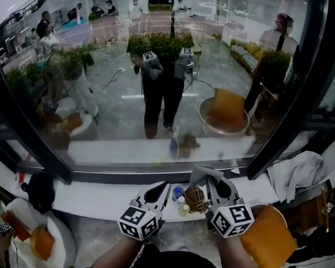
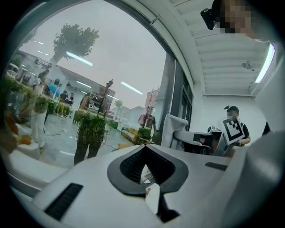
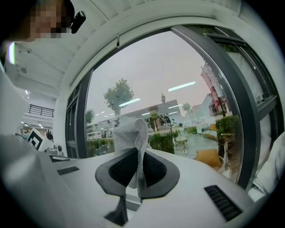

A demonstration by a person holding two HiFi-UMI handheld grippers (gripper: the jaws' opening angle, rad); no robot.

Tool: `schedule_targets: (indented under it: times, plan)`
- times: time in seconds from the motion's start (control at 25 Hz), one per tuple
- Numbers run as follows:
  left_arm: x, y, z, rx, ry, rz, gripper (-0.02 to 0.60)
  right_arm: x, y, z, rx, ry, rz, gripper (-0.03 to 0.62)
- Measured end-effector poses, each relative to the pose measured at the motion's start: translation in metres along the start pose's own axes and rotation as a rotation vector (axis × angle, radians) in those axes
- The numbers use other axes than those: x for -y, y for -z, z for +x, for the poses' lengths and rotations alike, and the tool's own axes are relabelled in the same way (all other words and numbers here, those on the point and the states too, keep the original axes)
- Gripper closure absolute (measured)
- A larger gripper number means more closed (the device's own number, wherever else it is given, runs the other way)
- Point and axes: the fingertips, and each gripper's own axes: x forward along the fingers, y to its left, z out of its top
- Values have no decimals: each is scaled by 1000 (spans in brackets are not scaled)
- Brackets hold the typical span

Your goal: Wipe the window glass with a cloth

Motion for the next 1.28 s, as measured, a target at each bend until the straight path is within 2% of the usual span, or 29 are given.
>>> schedule_targets:
  times: [0.56, 1.28]
  plan:
    - [44, 43, -12, -55, -32, -19, 574, 24, 23, -54, -29, -4, 23, 553]
    - [60, 36, -11, -47, -16, 15, 574, 13, 30, -69, -44, -29, 26, 553]
